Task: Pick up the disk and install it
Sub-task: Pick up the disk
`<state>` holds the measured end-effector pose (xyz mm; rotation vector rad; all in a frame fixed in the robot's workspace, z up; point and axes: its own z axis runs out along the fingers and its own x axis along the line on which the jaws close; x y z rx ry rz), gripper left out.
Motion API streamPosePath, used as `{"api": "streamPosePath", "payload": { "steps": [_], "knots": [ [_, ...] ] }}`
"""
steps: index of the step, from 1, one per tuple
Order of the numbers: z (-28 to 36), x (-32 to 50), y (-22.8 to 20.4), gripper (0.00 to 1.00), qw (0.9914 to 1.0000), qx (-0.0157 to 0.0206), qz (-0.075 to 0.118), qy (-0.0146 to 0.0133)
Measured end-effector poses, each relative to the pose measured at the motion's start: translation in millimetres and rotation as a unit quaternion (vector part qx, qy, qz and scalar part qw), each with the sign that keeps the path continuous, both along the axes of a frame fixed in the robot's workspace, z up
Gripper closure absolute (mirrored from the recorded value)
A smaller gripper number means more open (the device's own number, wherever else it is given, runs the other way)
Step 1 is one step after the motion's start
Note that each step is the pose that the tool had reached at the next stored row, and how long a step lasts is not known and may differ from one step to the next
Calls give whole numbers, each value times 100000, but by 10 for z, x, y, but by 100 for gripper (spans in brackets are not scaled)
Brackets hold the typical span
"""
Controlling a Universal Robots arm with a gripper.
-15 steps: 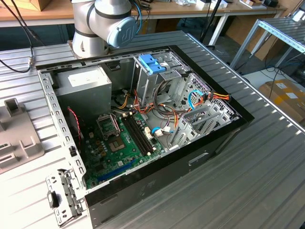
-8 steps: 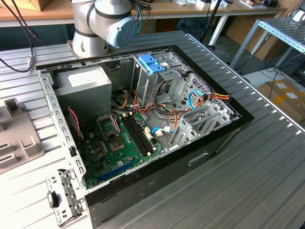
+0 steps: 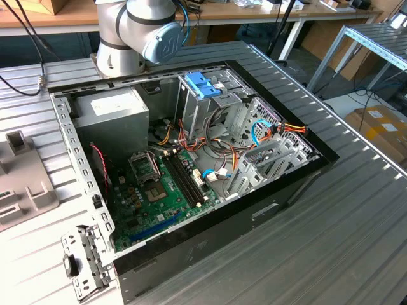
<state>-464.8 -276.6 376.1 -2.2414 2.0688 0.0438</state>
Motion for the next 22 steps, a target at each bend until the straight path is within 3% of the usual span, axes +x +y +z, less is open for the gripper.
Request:
{"api": "streamPosePath", "payload": {
  "steps": [22],
  "knots": [
    [120,0,0,63,100000,93,-2,6]
  ]
}}
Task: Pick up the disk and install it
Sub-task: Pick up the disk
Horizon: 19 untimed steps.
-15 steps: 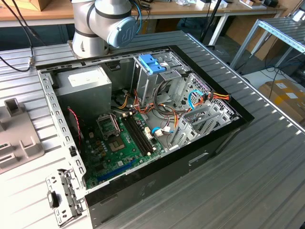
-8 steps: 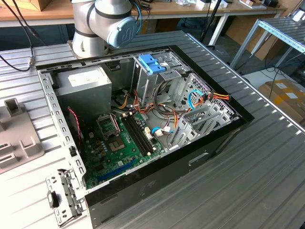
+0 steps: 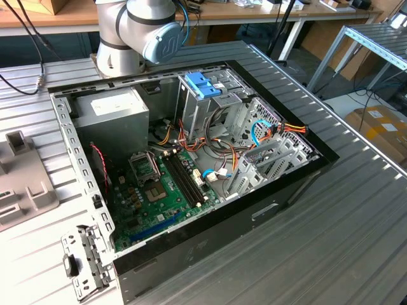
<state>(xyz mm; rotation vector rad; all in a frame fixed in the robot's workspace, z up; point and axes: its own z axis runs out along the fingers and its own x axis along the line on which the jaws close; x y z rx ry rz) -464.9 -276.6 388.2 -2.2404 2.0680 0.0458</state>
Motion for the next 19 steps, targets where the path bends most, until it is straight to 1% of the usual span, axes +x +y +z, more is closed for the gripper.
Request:
{"api": "streamPosePath", "payload": {
  "steps": [13,19],
  "knots": [
    [113,0,0,63,100000,136,3,2],
    [149,0,0,63,100000,223,1,2]
  ]
}}
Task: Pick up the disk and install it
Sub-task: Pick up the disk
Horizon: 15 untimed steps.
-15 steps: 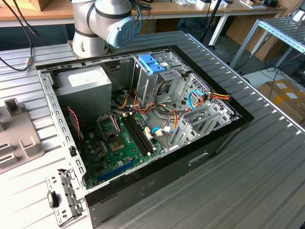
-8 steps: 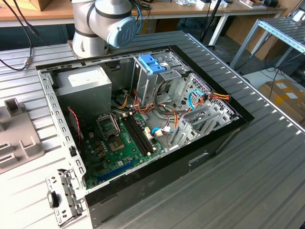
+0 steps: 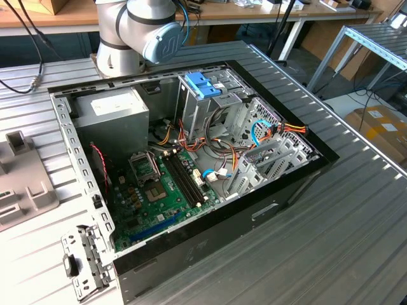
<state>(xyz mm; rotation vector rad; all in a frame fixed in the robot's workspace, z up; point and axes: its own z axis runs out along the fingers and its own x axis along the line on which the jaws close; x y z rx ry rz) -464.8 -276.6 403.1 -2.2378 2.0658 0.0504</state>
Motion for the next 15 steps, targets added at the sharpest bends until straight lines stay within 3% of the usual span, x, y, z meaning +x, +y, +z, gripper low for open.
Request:
{"api": "streamPosePath", "payload": {
  "steps": [4,15],
  "knots": [
    [184,0,0,63,100000,108,2,-5],
    [276,0,0,63,100000,154,0,0]
  ]
}}
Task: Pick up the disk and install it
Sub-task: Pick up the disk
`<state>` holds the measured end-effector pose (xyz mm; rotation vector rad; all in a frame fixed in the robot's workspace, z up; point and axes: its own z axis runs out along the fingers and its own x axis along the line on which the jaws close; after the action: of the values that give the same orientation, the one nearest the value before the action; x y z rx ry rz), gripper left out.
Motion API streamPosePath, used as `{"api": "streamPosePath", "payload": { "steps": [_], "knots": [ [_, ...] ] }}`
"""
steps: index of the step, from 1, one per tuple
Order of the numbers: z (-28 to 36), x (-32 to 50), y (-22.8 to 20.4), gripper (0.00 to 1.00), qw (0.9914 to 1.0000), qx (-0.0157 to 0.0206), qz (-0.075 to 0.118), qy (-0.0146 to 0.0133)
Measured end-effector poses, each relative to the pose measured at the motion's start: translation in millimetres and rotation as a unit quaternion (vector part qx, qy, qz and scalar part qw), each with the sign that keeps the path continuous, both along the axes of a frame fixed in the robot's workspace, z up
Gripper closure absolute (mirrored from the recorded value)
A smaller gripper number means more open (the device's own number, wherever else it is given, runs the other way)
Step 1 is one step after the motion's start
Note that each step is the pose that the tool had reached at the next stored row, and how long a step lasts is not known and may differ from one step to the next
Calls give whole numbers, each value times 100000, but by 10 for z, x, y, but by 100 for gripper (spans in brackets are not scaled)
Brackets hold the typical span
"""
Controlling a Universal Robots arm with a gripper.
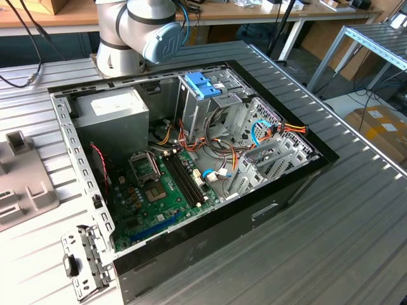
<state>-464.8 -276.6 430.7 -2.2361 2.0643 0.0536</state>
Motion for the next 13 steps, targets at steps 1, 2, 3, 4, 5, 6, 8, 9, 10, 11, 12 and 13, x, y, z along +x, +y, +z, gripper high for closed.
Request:
{"api": "streamPosePath", "payload": {
  "steps": [1,2,3,4,5,6,8,9,10,11,12,13],
  "knots": [
    [6,0,0,63,100000,2,-1,-2],
    [13,0,0,63,100000,2,-1,1],
    [20,0,0,63,100000,3,-1,0],
    [26,0,0,63,100000,9,-1,-2],
    [34,0,0,63,100000,12,-1,0],
    [47,0,0,63,100000,16,1,-5],
    [73,0,0,63,100000,25,-3,-3],
    [82,0,0,63,100000,25,0,0],
    [89,0,0,63,100000,27,0,-2],
    [97,0,0,63,100000,31,0,-2],
    [105,0,0,63,100000,32,0,0],
    [120,0,0,63,100000,37,-1,0]
  ]
}}
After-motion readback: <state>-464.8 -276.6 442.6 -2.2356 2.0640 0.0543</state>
